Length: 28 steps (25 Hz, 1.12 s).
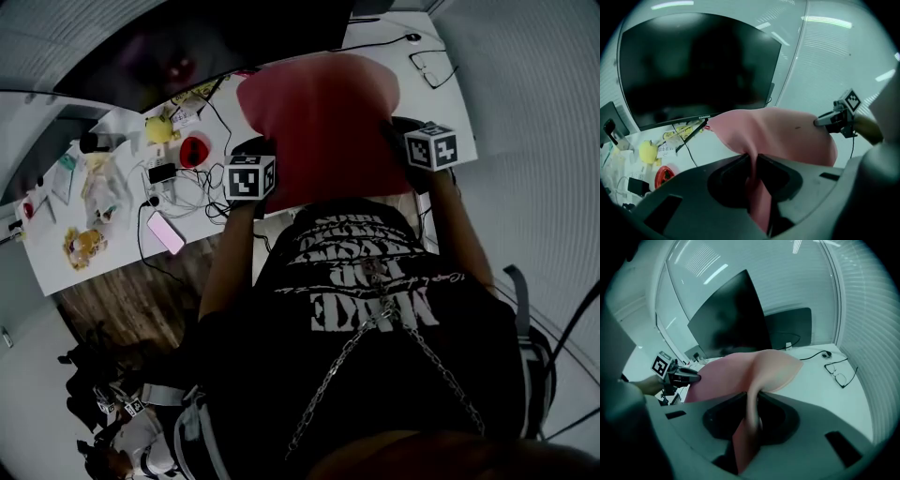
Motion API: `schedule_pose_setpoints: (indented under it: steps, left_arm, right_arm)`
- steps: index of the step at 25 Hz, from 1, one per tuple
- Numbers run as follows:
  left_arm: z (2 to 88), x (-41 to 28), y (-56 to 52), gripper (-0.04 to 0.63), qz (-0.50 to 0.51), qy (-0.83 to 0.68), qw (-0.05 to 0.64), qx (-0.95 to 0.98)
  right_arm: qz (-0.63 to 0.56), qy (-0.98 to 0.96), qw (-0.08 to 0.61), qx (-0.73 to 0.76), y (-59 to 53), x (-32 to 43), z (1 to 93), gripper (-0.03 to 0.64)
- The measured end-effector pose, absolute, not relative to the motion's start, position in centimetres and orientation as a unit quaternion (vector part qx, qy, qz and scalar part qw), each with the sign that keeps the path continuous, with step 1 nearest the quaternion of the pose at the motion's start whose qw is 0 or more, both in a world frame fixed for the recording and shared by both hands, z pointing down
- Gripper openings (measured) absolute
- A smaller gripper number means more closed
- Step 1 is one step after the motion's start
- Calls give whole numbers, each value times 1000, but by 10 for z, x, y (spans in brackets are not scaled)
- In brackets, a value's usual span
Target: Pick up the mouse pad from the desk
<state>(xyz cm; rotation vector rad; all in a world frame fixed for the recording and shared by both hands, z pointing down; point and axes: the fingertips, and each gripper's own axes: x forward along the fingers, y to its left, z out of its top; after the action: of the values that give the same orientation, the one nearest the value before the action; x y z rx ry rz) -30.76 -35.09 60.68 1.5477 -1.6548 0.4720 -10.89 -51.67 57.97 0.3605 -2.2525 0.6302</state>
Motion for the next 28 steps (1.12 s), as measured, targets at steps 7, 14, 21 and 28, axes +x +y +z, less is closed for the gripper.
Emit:
schedule_pose_setpoints:
  steps: [7,14,21,28]
  left_arm:
    - [645,-348,-339,79,233,-724,376,530]
    - [473,-341,-393,6,75,-791,167,584]
    - [367,-298,-430,6,19,-784,42,619]
    - [369,-291,-424,6,16,-773,52,632]
  right_arm:
    - [120,-870,424,220,-588,-70,639,117]
    - [53,-949,226,214,-575,-129,489,6]
    - [-28,-984,58,168,-532,-180,367,0]
    - [-13,-980,58,192,-529,-165,363,0]
